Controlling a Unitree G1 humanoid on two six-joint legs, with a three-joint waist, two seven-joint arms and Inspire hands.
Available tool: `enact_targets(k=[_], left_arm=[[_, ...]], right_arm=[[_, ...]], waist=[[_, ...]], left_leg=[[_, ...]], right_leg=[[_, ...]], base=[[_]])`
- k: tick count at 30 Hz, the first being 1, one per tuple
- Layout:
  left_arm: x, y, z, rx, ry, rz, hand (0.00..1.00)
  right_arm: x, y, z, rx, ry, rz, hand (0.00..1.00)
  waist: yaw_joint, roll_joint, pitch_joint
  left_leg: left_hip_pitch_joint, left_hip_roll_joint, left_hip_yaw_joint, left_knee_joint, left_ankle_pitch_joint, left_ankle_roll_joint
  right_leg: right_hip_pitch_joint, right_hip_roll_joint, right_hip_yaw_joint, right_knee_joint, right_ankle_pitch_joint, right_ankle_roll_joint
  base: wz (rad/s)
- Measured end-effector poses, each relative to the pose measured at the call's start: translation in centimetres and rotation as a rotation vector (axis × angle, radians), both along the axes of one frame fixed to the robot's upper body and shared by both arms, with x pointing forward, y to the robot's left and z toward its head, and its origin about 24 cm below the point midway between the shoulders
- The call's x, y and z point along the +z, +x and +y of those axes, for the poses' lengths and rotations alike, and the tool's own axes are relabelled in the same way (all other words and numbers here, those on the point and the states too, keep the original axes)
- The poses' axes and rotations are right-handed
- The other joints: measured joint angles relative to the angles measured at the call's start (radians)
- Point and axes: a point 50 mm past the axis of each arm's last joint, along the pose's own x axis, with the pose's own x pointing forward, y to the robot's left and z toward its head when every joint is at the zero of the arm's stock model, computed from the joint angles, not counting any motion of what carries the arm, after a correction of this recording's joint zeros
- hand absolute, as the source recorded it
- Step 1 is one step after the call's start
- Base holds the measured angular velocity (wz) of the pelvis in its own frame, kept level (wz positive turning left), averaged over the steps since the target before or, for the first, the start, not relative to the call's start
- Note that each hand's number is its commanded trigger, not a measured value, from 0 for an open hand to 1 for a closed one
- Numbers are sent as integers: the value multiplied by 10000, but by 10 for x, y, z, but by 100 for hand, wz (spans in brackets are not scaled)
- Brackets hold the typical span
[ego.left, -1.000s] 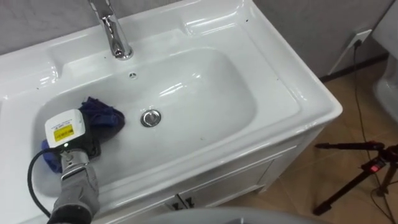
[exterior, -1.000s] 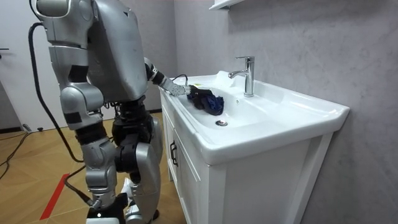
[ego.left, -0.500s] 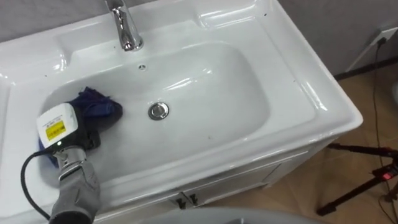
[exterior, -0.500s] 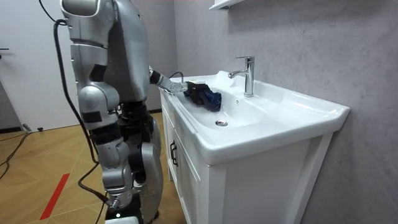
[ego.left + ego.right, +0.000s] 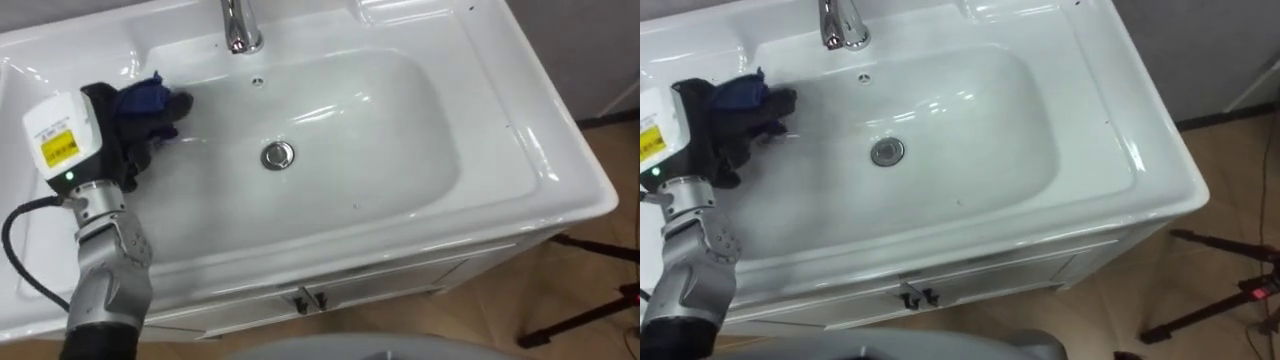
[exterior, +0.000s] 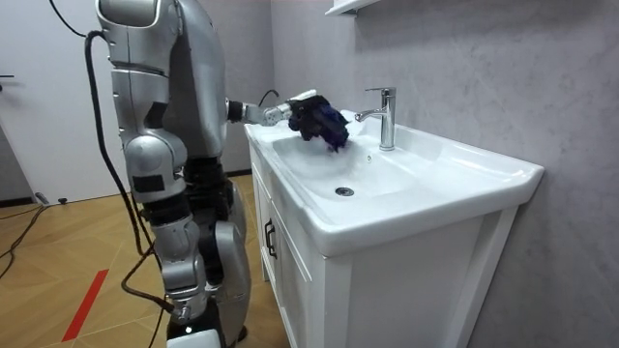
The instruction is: Wipe basin
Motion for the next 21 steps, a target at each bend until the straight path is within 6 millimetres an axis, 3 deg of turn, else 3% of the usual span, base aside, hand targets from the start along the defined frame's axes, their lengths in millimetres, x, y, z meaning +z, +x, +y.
enact_targets(k=[15,21], left_arm=[[12,-1,9,454,-221,-858,100],[8,-15,22,1140,-182,-707,100]], right_arm=[[-1,-4,2,27,96,303,0],[0,-3,0,27,33,318,0]], waist=[[200,-48,33],[459,60,-31]], left_leg=[[-23,-15,47,-9,8,-13],[-12,-19,50,-12,8,-13]], right_leg=[[-25,11,-19,-10,2,13],[-19,9,-85,-9,3,15]], base=[[0],[2]])
